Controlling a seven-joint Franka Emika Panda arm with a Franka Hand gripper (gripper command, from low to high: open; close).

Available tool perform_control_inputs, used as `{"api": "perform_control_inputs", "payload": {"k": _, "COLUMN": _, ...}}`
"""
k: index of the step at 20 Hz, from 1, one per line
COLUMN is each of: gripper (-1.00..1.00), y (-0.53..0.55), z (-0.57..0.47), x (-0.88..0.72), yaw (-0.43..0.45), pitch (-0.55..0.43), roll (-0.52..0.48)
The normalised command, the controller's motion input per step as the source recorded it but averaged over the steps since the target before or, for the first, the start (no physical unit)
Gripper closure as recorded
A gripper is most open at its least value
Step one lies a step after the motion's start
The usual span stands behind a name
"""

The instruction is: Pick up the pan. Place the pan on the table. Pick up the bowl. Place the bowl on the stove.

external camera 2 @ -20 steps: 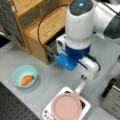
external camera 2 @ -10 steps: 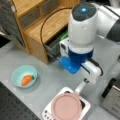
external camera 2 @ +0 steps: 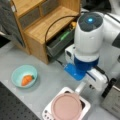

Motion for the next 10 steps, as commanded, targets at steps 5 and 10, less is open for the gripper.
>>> {"api": "perform_control_inputs", "payload": {"k": 5, "gripper": -1.0, "y": -0.07, "z": -0.06, "x": 0.16, "yaw": 0.097, "pitch": 0.031, "roll": -0.156}}
{"api": "perform_control_inputs", "payload": {"k": 10, "gripper": -1.0, "y": -0.08, "z": -0.12, "x": 0.17, "yaw": 0.116, "pitch": 0.011, "roll": -0.157}}
